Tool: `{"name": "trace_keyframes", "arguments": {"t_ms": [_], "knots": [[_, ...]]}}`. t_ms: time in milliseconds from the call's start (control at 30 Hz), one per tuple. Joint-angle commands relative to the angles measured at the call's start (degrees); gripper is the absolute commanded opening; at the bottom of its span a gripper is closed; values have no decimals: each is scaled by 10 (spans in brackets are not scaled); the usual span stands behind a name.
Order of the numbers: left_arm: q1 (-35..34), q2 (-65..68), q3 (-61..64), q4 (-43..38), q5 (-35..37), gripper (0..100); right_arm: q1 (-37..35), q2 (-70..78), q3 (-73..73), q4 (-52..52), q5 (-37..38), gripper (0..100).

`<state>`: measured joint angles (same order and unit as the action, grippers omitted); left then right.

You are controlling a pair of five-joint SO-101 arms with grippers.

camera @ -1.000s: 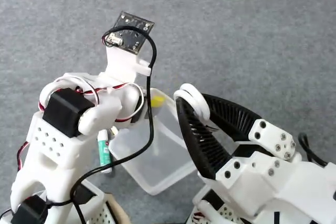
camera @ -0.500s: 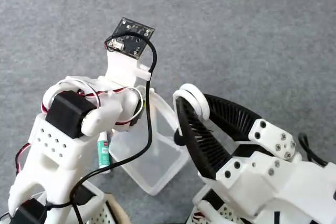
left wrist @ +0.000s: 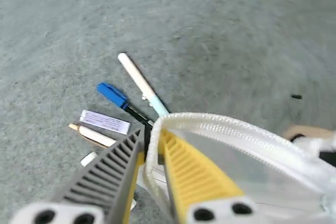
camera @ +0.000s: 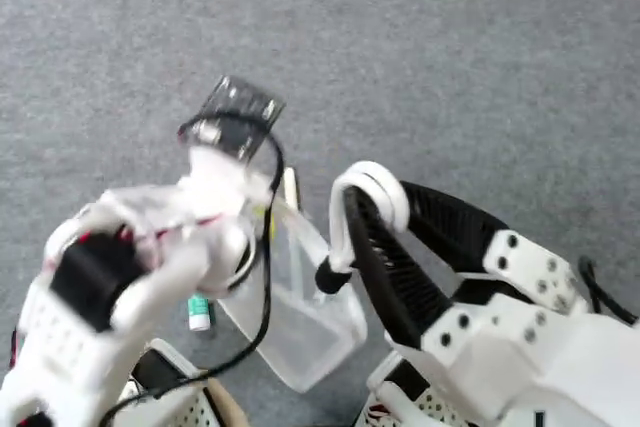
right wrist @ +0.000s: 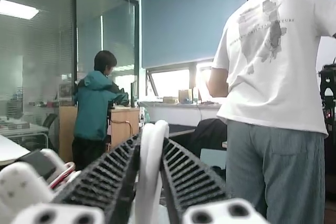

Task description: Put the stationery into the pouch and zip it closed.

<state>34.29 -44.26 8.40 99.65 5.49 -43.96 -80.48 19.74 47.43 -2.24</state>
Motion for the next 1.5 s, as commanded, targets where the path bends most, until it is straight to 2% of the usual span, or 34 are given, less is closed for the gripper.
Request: {"name": "trace_keyframes", "arguments": {"t_ms": [0,300,500,633,833,967,1133,1200,1333,1467], "knots": [[37,-68,51,12,2,29,-7,15,-24,-4,-4,11],[109,-202,91,12,-14,40,-7,15,-25,-4,-4,11],[102,-206,91,12,-34,198,-7,15,-25,-4,-4,11],[108,-205,108,12,-40,198,-7,15,-25,-4,-4,11],[108,-210,174,12,-88,198,-7,15,-25,-4,-4,11],[108,-210,160,12,-89,198,-19,15,-24,-4,-4,11],[102,-210,136,12,-130,197,-25,15,-22,-4,-4,11],[102,-210,136,12,-131,169,-25,15,-22,-4,-4,11],[103,-210,136,12,-132,21,-25,15,-22,-4,-4,11],[103,-211,137,12,-132,64,-25,15,-22,-4,-4,11]]}}
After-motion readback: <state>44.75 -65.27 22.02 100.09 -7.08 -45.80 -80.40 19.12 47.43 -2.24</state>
